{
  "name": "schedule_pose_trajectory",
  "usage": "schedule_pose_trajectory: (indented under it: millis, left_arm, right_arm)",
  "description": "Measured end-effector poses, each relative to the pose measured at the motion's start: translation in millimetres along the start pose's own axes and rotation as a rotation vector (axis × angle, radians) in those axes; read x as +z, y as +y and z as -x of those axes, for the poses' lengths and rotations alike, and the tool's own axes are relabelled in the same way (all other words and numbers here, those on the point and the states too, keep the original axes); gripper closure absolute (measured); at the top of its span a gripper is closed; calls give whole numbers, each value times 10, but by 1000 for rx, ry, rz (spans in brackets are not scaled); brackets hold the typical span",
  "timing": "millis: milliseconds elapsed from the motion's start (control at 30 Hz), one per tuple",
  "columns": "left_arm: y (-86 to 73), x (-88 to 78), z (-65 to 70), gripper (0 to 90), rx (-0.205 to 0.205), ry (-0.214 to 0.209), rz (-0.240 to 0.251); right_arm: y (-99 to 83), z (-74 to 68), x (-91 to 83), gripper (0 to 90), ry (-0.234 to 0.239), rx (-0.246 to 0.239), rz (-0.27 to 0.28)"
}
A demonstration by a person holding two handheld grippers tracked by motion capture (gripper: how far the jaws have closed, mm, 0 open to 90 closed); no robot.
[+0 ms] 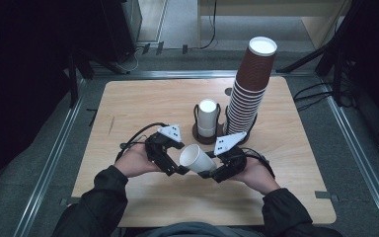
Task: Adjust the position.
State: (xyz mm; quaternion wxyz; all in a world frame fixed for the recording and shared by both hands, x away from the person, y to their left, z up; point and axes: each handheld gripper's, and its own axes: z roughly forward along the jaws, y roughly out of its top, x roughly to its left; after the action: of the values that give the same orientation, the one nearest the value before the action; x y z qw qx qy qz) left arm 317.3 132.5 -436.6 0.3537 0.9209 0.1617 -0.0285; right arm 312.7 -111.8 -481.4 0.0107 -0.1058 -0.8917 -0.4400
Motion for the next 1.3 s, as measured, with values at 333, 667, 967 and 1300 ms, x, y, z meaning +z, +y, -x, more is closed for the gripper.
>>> schedule_pose_trajectory:
  millis: [333,667,967,1300]
  left_arm:
    - [-21,26,-5,66,-38,-33,88]
    - [41,42,59,78,-32,-23,159]
    - [29,77,54,94,-51,-33,173]
    - [35,31,56,224,-58,-23,199]
  right_arm:
    - [8,0,-21,329,12,14,35]
    - [29,-6,6,328,33,23,86]
    - [38,-21,29,328,49,26,105]
    - [33,-13,15,325,52,26,113]
